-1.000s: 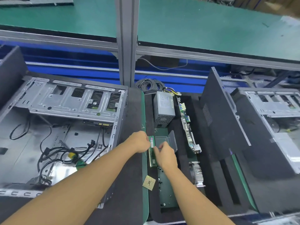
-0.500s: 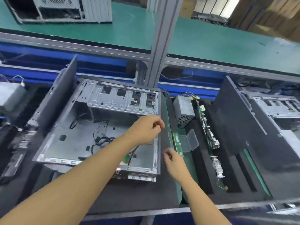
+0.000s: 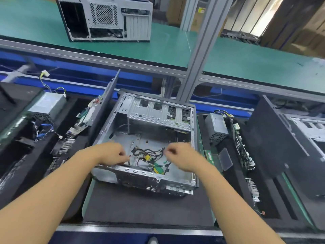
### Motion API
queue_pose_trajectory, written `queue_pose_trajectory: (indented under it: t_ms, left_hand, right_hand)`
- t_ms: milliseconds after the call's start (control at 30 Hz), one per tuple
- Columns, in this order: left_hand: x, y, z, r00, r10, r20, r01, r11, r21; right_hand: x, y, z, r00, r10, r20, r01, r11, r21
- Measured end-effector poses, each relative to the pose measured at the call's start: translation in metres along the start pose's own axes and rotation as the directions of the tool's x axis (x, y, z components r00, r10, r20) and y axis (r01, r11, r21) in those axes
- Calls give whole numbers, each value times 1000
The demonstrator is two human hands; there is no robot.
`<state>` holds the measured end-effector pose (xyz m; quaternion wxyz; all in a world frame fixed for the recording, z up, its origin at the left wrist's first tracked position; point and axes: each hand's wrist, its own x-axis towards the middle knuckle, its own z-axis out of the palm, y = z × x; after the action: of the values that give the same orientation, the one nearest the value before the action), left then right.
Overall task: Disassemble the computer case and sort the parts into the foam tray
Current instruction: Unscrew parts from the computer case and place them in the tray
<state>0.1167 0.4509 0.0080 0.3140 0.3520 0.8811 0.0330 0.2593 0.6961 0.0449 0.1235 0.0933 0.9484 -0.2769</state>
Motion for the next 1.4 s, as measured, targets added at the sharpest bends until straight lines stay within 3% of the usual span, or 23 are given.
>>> queue_pose_trajectory:
  t_ms: [33, 100, 233, 333, 500, 567, 667, 767, 1000, 1033, 1100, 1167, 1267, 1333, 1400]
  left_hand:
    - [-2, 0, 5, 1000, -10, -6, 10, 1000, -11]
    - [-5, 5, 18, 998, -49, -41, 47, 998, -43]
    - [-10, 12, 35, 971, -144, -189, 138, 989, -45]
    - [-11, 15, 35, 972, -180, -154, 169, 982, -81]
    - [-15, 28, 50, 961, -223, -164, 205, 971, -119]
    - [-18, 28, 52, 955, -233, -183, 213, 969, -121]
    - [-18, 28, 50, 954, -243, -174, 224, 967, -124]
    - [-18, 28, 51, 954, -245, -174, 224, 966, -131]
    - [-15, 26, 56, 957, -177, -232, 151, 981, -125]
    - [-16, 26, 56, 958, -153, -242, 126, 984, -122]
    - [-17, 25, 57, 961, -65, -268, 36, 993, -109]
    - [-20, 24, 54, 962, 56, -268, -85, 992, -98]
    - [-24, 21, 43, 955, 276, -104, -285, 956, -76]
    - [-21, 20, 36, 932, 360, 42, -357, 932, -64]
    - [-16, 24, 32, 913, 398, 91, -394, 917, -60]
  right_hand:
    - [14, -9, 8, 986, 10, 167, 6, 995, -97]
    - [39, -21, 27, 931, 88, 353, 12, 962, -272]
    - [67, -30, 53, 863, 241, 444, 3, 876, -482]
    - [77, -19, 72, 820, 313, 480, -7, 843, -538]
    - [79, 7, 86, 876, 361, 320, -156, 840, -520]
    - [79, 5, 79, 869, 363, 337, -169, 857, -488]
    - [82, -2, 63, 848, 369, 381, -274, 920, -281]
    - [80, -8, 32, 898, 310, 311, -288, 951, -114]
    - [41, -27, -38, 958, 286, 10, -275, 929, -247]
    - [33, -29, -45, 955, 296, -24, -295, 932, -209]
    - [12, -33, -55, 929, 354, -108, -350, 935, 58]
    - [-11, -37, -55, 872, 458, -171, -352, 831, 430]
    - [-44, -49, -33, 818, 563, -120, -234, 516, 824]
    - [-63, -59, -7, 817, 577, -7, -127, 192, 973]
    - [-78, -69, 16, 842, 536, 61, -67, -9, 998]
